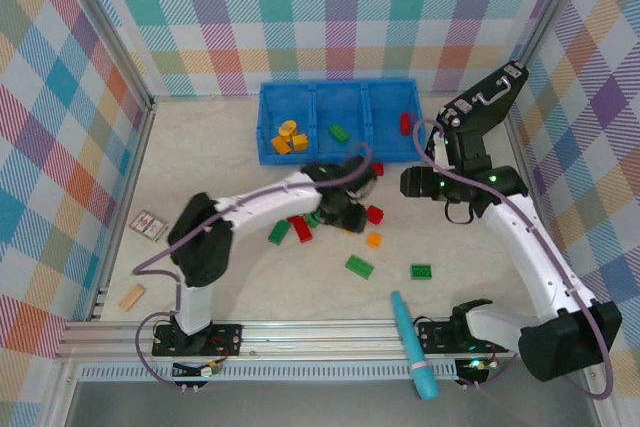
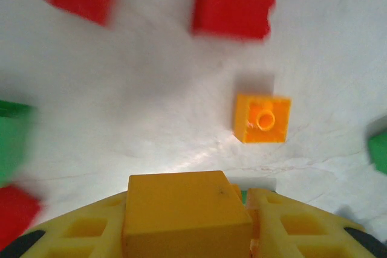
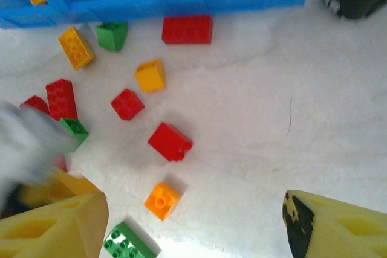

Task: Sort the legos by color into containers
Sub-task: Pick up the lego from the middle-left of the table, then place the lego in the container.

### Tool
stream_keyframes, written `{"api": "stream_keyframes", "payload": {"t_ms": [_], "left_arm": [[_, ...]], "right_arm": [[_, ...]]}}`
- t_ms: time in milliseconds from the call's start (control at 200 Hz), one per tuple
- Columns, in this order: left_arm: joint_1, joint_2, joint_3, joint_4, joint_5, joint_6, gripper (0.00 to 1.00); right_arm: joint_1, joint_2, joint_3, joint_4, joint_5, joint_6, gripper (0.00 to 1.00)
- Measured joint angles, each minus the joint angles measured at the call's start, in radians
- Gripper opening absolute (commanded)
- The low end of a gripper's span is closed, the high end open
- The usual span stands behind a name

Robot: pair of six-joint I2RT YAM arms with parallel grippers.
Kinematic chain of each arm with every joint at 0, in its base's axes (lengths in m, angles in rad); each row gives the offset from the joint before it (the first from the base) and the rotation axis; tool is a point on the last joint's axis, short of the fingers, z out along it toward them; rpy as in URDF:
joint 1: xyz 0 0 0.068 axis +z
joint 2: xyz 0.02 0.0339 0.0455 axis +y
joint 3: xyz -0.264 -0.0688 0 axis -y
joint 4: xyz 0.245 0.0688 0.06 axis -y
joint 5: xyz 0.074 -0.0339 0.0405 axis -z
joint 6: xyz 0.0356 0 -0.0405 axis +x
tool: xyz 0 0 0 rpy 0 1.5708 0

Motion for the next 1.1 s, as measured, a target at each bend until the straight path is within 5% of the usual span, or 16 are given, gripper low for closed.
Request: {"api": "stream_keyframes", "payload": {"t_ms": [320,610,1100], "left_arm": [[0.304,-0.11,0.172,-0.01,-0.014,0.154,0.39],[0.484,0.151,0.559,-0.033,-0.042,0.257,0.39],[0.581,0.516,0.868,-0.069,-0.045,0.277,0.43]], "right_arm": [[0.0,-0.192,-0.253,-0.088,-0.012,0.322,0.76],[0.0,-0.254,-0.435,-0.1,-0.073,0.527,0.75],[0.048,-0.398,-0.597,-0.09,-0.093,0.944,0.76]]}}
